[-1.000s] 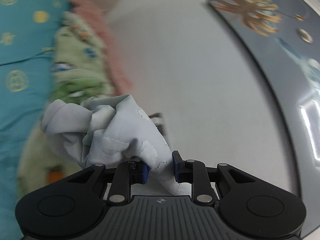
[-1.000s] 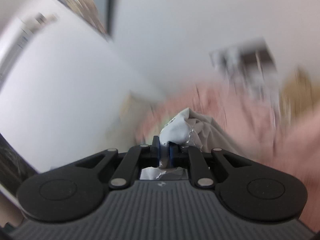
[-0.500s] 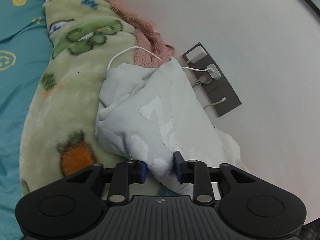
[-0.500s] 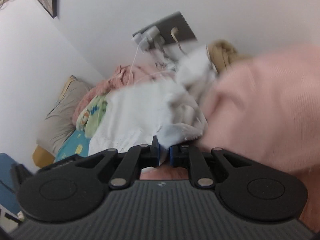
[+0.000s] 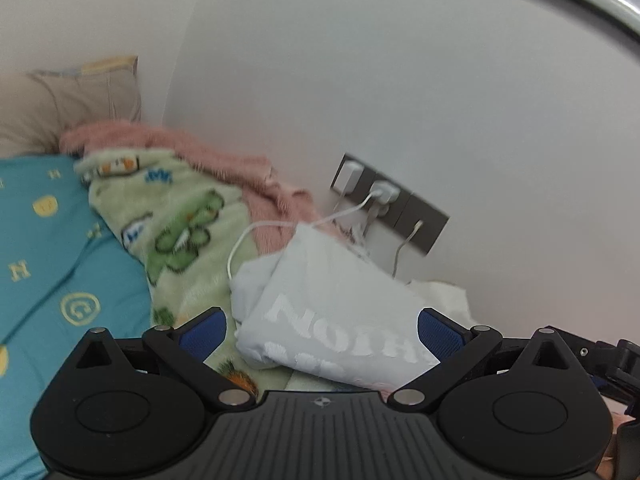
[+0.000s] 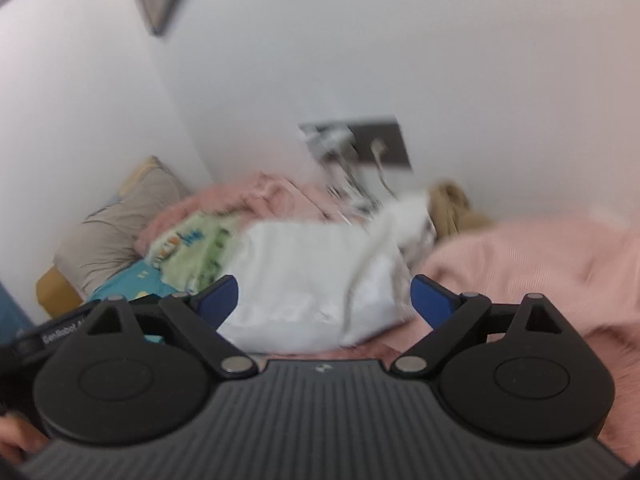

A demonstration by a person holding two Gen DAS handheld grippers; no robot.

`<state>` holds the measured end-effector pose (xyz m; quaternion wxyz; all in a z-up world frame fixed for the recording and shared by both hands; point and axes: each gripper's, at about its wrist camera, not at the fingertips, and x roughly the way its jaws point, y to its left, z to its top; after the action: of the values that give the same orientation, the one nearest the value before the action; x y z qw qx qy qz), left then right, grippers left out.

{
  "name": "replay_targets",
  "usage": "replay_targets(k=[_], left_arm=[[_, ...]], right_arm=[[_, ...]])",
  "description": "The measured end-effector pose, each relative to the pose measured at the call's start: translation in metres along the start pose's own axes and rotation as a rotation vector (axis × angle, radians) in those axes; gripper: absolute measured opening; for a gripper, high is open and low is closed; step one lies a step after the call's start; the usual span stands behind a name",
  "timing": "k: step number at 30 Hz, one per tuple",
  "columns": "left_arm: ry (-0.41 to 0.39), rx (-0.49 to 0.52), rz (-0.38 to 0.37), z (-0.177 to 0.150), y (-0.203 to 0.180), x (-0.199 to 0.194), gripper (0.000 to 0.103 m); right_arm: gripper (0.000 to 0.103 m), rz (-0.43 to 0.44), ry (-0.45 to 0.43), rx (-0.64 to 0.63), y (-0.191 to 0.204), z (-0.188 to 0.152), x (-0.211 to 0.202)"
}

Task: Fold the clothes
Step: 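Open both grippers, release the shirt and pull back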

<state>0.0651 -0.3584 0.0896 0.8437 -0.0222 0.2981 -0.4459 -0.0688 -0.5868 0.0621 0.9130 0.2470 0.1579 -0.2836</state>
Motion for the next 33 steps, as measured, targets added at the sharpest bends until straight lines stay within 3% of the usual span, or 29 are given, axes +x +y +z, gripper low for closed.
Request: replay_targets(k=[7,15,24,33], left_arm=[[-0.152,0.104,0.033,-0.001,-0.022,-0.116,0.103],[-0.28,0.159,0.077,-0.024,-0.021,-0.214,0.103],[-0.35,0.238,0.129,-0.051,-0.022,-0.265,0.103],[-0.378,0.2,0.126,-0.075,-0.007,-0.277,0.103]], right_arm=[[0.095,0.071,-0.072,-0.102,0.043,0.002,-0.07],[0.095,0.124,-0.148,-0.153,0.072,-0.021,-0.129],[0.095,0.127,-0.223,-0.205,0.093,-0.054,-0.157],[0.095,0.096,-0.277,-0.289,0.112,-0.081,-0.163]])
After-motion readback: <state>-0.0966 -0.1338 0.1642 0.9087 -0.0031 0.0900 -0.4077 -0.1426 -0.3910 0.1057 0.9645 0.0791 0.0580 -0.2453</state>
